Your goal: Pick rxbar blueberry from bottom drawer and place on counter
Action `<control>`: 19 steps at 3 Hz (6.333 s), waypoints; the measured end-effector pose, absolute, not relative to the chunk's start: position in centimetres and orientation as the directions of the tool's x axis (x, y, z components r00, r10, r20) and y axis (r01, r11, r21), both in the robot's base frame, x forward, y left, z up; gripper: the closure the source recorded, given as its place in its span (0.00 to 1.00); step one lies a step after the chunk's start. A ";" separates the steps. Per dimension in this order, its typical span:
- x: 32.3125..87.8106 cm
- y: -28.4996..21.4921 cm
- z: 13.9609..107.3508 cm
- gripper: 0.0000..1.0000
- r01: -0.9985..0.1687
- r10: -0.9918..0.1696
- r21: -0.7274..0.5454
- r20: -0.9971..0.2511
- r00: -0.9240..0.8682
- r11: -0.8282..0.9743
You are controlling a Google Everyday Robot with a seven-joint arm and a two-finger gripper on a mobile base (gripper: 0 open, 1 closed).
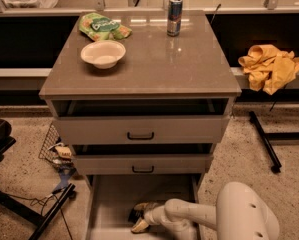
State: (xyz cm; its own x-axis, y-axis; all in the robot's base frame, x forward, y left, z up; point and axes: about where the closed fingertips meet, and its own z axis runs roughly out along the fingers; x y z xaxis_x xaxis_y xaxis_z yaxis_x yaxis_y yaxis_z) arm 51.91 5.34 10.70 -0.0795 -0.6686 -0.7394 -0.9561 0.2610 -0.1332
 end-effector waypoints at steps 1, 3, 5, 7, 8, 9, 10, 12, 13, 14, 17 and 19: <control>51.9 5.3 11.3 1.00 -0.956 -0.669 -0.133 -0.739 -0.079 0.261; 52.5 4.7 13.0 1.00 -0.951 -0.686 -0.167 -0.725 -0.062 0.261; 54.0 -2.5 20.3 1.00 -0.925 -0.653 -0.180 -0.752 -0.090 0.335; 56.2 -15.7 29.0 1.00 -0.869 -0.479 -0.082 -0.857 -0.188 0.488; 56.5 -20.9 33.7 1.00 -0.834 -0.436 -0.066 -0.874 -0.217 0.548; 55.9 -26.2 39.9 1.00 -0.783 -0.426 -0.070 -0.867 -0.259 0.619; 54.8 -28.5 43.7 1.00 -0.758 -0.439 -0.089 -0.856 -0.273 0.646; 56.0 -29.3 47.0 1.00 -0.734 -0.446 -0.108 -0.849 -0.282 0.670; 58.3 -31.3 54.7 1.00 -0.680 -0.475 -0.160 -0.825 -0.305 0.715; 59.9 -33.1 61.6 1.00 -0.630 -0.509 -0.219 -0.798 -0.324 0.745; 60.4 -39.0 79.1 1.00 -0.396 -0.582 -0.438 -0.705 -0.406 0.807; 60.5 -40.4 87.0 1.00 -0.279 -0.606 -0.538 -0.705 -0.368 0.795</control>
Offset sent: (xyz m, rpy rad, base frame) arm 0.0000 0.0000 0.0032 0.0000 0.0000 0.0000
